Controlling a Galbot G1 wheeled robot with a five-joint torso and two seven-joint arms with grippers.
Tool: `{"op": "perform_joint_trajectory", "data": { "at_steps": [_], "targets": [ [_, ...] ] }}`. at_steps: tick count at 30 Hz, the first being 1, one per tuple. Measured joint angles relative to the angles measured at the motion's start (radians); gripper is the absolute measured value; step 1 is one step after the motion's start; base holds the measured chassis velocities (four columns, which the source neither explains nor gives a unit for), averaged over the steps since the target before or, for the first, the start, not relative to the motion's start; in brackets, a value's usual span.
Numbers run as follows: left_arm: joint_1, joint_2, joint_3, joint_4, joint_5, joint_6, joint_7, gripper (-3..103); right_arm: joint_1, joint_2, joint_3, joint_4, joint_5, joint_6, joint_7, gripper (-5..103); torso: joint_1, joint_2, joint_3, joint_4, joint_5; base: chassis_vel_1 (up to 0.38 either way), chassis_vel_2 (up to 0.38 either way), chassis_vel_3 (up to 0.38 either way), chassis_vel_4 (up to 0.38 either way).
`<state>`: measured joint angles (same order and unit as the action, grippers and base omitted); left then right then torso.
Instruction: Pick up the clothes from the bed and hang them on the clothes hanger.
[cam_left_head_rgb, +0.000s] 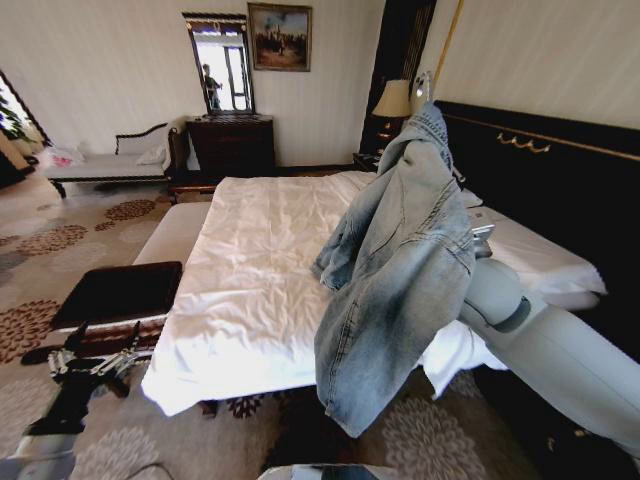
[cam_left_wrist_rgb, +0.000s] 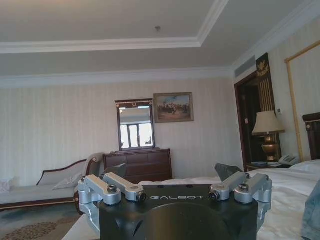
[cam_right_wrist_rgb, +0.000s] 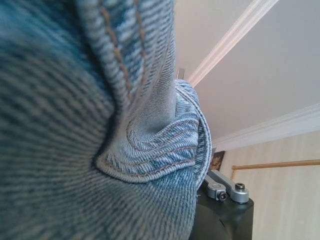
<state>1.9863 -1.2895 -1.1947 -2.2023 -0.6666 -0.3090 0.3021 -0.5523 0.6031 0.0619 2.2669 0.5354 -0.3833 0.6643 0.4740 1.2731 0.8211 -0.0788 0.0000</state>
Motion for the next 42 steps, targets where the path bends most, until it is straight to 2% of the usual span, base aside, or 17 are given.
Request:
{"op": "perform_joint_trajectory", "data": {
  "at_steps": [5,9,15,22,26,42],
  "targets": [
    [0.0,0.0,0.0,0.0,0.0,0.0,0.0,100,-0.056,-0.001,0.062,0.01,-0.002,0.003,-0.002,22,0.0,0.0,0.0,0.0,0.0,0.368,-0.369,-0.371,0.354],
    [0.0,0.0,0.0,0.0,0.0,0.0,0.0,100,-0.122,-0.003,0.118,0.017,-0.029,0.046,-0.025,22,0.0,0.0,0.0,0.0003,0.0,0.355,-0.358,-0.331,0.342],
    [0.0,0.0,0.0,0.0,0.0,0.0,0.0,100,-0.283,0.016,0.239,0.044,-0.055,0.069,-0.039,22,-0.001,0.001,-0.001,-0.0002,0.0002,0.198,-0.225,-0.205,0.189],
    [0.0,0.0,0.0,0.0,0.0,0.0,0.0,100,-0.395,0.028,0.406,0.064,-0.052,0.07,-0.043,22,0.002,-0.001,0.001,0.0004,0.0001,-0.056,-0.024,-0.054,-0.043],
    [0.0,0.0,0.0,0.0,0.0,0.0,0.0,100,-0.42,0.03,0.448,0.073,-0.05,0.07,-0.044,22,0.002,-0.001,0.001,0.0004,-0.0004,-0.098,0.006,-0.035,-0.111],
    [0.0,0.0,0.0,0.0,0.0,0.0,0.0,100,-0.658,0.123,0.703,0.117,-0.074,0.084,-0.062,22,0.001,0.0,0.0,0.0001,0.0,-0.102,-0.109,-0.111,-0.103]
  ]
}}
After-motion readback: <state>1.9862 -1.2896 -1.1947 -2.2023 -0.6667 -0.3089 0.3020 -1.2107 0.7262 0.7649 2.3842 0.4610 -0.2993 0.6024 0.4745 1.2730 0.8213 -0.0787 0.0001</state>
